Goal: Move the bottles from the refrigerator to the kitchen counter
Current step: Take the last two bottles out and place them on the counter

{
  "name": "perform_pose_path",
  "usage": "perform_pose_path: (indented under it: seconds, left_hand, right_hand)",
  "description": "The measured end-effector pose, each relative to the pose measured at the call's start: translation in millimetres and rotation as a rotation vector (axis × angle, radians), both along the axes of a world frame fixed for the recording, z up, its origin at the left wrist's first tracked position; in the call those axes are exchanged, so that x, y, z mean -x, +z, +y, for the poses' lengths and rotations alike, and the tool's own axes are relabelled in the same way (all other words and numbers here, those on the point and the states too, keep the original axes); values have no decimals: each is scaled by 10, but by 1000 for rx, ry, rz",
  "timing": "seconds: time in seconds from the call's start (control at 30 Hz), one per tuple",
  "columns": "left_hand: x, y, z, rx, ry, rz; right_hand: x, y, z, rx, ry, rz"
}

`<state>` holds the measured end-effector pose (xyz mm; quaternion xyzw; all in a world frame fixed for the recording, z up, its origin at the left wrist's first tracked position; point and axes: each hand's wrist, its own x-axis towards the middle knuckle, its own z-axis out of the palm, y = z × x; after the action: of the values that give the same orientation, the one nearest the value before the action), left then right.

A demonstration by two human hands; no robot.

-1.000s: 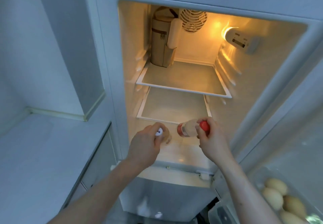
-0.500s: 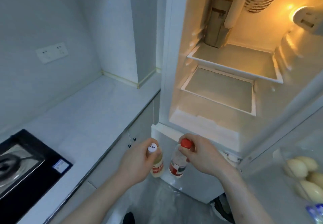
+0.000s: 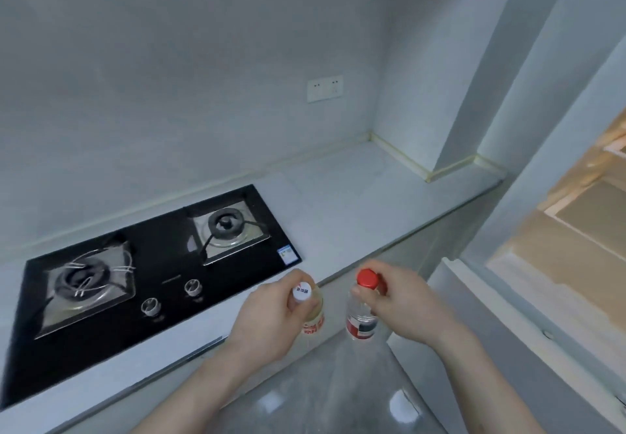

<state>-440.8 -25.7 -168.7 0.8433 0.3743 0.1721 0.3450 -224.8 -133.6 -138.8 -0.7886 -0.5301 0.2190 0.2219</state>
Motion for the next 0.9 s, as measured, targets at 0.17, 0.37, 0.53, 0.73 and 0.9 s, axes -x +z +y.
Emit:
perform_pose_path:
  seconds: [0.17, 0.37, 0.53, 0.73, 0.9]
  left_hand:
    - [1026, 97, 263, 8, 170, 26]
    - [2225, 92, 442, 15, 368, 69]
    - [3188, 65, 437, 39, 556, 55]
    - [4001, 90, 280, 47, 752, 89]
    - [4623, 112, 152, 56, 947, 63]
  right_hand:
    - [847, -1, 586, -31, 143, 40]
    - [1916, 59, 1167, -48, 343, 45]
    - [2888, 65, 1601, -44, 534, 24]
    - [3812, 96, 1970, -39, 747, 22]
    - [4596, 149, 2327, -29, 927, 17]
